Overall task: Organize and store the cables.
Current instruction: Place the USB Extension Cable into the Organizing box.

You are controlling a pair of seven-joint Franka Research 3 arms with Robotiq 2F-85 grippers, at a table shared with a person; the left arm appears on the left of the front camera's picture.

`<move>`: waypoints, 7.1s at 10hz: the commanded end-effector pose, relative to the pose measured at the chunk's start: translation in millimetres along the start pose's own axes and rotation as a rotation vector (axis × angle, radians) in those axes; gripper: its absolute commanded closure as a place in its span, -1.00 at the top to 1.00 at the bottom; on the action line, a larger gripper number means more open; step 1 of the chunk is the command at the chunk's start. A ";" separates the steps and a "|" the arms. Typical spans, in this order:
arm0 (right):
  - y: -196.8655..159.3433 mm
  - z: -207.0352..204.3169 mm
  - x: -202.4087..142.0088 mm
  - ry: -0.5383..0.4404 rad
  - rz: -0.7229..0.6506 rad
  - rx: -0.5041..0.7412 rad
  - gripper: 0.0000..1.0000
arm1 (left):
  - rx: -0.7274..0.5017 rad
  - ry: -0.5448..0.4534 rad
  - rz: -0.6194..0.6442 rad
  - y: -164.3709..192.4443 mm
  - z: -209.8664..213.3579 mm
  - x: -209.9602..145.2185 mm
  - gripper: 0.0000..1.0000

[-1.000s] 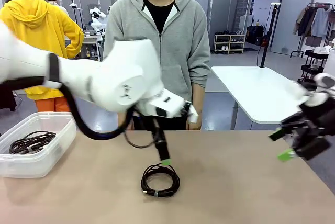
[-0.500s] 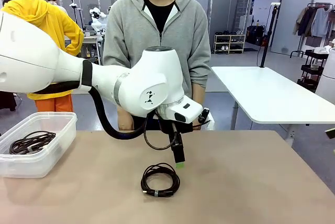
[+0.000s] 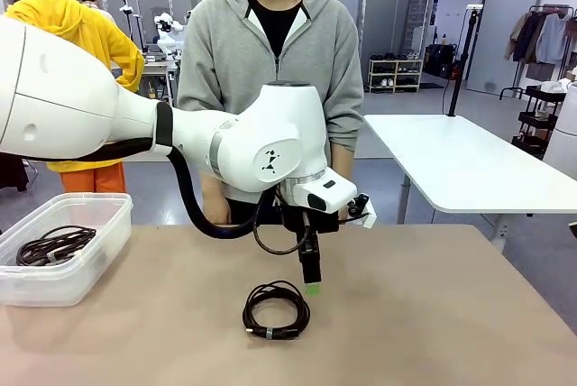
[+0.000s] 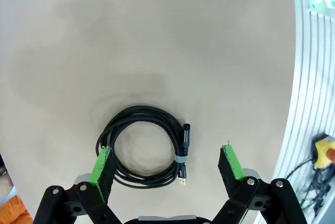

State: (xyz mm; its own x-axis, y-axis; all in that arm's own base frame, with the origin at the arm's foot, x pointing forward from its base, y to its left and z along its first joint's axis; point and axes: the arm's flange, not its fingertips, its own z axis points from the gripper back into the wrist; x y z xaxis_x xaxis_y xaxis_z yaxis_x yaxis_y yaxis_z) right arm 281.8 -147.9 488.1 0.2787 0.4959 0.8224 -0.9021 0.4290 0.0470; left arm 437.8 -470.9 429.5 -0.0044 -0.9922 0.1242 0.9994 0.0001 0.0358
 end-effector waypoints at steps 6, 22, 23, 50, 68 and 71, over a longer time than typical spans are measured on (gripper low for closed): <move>1.9 -0.8 1.2 0.005 -0.004 0.003 1.00 | 0.025 -0.005 0.021 -5.0 5.0 -6.7 1.00; 1.9 -0.8 1.2 0.005 -0.004 0.003 1.00 | 0.076 -0.030 -0.077 -68.7 -2.1 -111.4 1.00; 1.9 -0.8 1.2 0.005 -0.004 0.003 1.00 | 0.076 -0.030 -0.077 -68.7 -2.1 -111.4 1.00; 1.9 -0.8 1.2 0.005 -0.004 0.003 1.00 | -0.084 0.026 0.000 -6.6 -100.5 -91.3 -1.00; 1.9 -0.8 1.2 0.005 -0.004 0.003 1.00 | 0.028 0.111 -0.216 -53.6 119.8 -189.5 -0.63; 1.9 -0.8 1.2 0.005 -0.004 0.003 1.00 | 0.109 0.078 -0.205 -60.0 149.1 -288.8 -0.63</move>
State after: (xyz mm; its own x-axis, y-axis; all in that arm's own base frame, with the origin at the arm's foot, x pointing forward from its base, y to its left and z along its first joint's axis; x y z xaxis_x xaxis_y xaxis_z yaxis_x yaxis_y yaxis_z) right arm 281.0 -145.9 488.5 0.2884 0.5064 0.8126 -0.9018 0.4289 0.0527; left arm 383.0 -192.7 544.2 -0.1851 -0.9823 0.0302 0.9765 -0.1804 0.1180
